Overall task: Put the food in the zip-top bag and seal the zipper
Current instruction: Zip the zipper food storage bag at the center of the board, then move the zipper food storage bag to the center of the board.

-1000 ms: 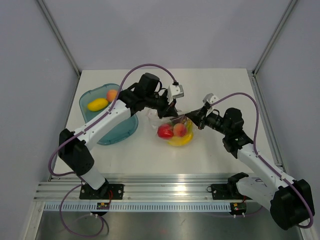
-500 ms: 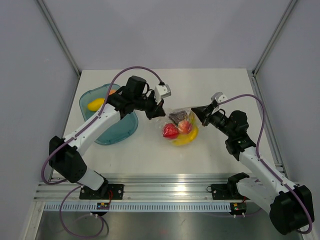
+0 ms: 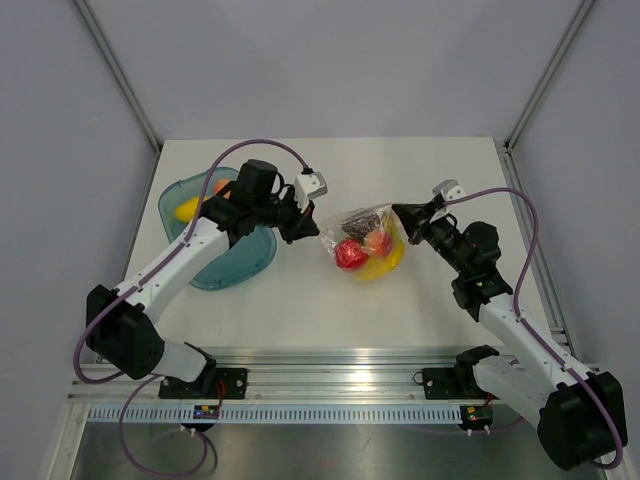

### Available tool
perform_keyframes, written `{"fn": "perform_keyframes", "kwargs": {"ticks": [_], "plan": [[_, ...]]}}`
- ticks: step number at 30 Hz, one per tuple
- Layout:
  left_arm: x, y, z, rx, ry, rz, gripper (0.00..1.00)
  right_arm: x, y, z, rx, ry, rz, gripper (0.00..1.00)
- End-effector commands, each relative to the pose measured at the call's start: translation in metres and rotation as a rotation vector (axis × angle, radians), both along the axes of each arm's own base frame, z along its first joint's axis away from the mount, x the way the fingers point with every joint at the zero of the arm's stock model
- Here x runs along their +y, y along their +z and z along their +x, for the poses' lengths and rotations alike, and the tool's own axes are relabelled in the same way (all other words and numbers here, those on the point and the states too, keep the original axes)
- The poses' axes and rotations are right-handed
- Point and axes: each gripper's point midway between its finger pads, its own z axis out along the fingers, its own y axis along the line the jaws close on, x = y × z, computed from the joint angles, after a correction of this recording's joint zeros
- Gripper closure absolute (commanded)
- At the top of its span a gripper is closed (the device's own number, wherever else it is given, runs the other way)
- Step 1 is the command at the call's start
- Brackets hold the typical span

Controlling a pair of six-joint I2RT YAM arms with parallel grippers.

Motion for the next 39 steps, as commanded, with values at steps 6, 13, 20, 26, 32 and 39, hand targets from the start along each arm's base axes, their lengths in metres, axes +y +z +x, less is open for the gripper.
{"fn": "perform_keyframes", "kwargs": {"ticks": [6,13,20,26,32,39], "plan": [[0.038,-0.01,-0.007,0.004,0.144,0.036,1.0,-0.048,0.065,0.018,-0.202,-0.241,0.12,1.0],[0.05,-0.011,-0.014,0.015,0.173,0.023,1.0,-0.054,0.065,0.018,-0.2,-0.269,0.141,1.0],[0.041,0.005,-0.015,0.015,0.155,-0.039,1.0,-0.048,0.062,0.015,-0.186,-0.235,0.139,1.0],[0.013,0.038,0.002,0.003,0.133,-0.193,1.0,-0.046,0.057,0.026,-0.179,-0.241,0.098,1.0],[-0.012,0.056,0.042,0.003,0.111,-0.225,1.0,-0.065,0.062,0.066,-0.218,-0.319,0.06,1.0],[-0.053,0.102,0.086,-0.039,0.015,-0.316,1.0,-0.112,0.079,0.11,-0.232,-0.391,0.147,0.98]]}}
